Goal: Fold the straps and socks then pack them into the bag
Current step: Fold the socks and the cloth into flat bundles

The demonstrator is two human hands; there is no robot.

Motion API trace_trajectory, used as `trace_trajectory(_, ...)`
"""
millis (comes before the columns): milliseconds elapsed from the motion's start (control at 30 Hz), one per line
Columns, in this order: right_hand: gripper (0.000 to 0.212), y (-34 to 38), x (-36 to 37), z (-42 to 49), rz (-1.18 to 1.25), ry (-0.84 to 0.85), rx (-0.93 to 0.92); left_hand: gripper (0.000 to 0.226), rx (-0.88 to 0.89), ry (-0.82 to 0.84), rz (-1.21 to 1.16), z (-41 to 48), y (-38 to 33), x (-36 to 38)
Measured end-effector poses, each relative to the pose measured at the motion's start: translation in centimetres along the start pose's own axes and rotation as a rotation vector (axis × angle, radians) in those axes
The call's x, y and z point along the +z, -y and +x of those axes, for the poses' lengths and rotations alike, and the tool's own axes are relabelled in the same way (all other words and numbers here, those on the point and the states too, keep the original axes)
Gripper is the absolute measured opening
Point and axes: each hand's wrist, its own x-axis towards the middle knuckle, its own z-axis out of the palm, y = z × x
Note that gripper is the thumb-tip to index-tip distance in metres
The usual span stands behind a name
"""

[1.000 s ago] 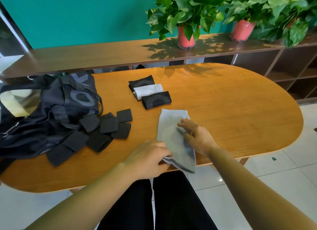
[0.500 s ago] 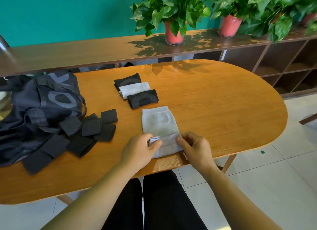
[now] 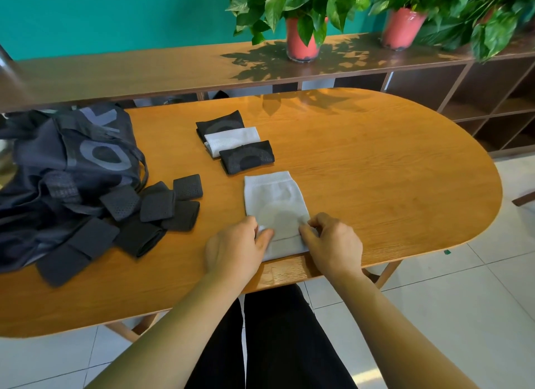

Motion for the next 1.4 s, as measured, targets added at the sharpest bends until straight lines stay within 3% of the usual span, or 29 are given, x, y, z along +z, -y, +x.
trace_trajectory(133,0.022,0.0,-0.1,-0.3,-0.022,-0.037,-0.014,0.032,0.016,-0.038,0.017,-0.3,0.4,-0.1)
trace_trajectory(233,0.027,0.0,-0.5,-0.4,0.114,-0.071,0.000,0.018,0.244,-0.196,-0.174,-0.8,1.0,0.5)
trace_trajectory(300,0.029,0.0,-0.9,-0.8,0.122,-0.179,-0.186,0.022,0.384,-0.279,-0.176,-1.1,0.6,0.3)
trace_trajectory(367,0.034,-0.1,-0.8,-1.6,0.035,-0.192,-0.461,0.034,0.526,-0.230,-0.128,-1.7,-0.1,-0.1)
trace_trajectory(433,0.038,-0.8,-0.1,-2.4,-0.050,-0.089,-0.655,0.044,0.602,-0.090,-0.013,-2.4,-0.1,0.5)
trace_trajectory(533,0.051,-2.4,0.5,-3.0,-0.188,0.091,-0.741,0.055,0.495,0.100,0.182,-2.9,1.0,1.2)
trace_trajectory(633,0.060,-3.2,0.3,-3.0,-0.302,0.161,-0.721,0.064,0.478,0.234,0.235,-2.8,1.4,1.1)
trace_trajectory(767,0.063,-3.8,-0.4,-3.2,-0.297,0.188,-0.653,0.067,0.448,0.270,0.250,-3.2,1.9,0.1)
trace_trajectory(900,0.060,-2.7,-2.2,-1.8,0.106,0.258,-0.462,0.066,0.362,0.283,0.090,-1.9,2.4,-1.4)
trace_trajectory(1000,0.034,-0.8,-3.3,1.3,0.337,0.086,-0.310,0.053,0.222,0.187,-0.222,1.5,2.0,-2.6)
trace_trajectory(1100,0.037,0.4,-2.8,5.1,0.202,0.145,-0.167,0.052,0.099,0.142,-0.339,5.1,1.7,-2.9)
trace_trajectory(1200,0.045,1.0,-1.7,8.2,0.136,0.261,-0.040,0.054,-0.064,0.206,-0.379,7.9,1.7,-2.2)
trace_trajectory(1400,0.051,2.6,-0.2,11.6,-0.096,0.427,-0.070,0.037,-0.190,0.309,-0.486,10.8,1.5,-0.9)
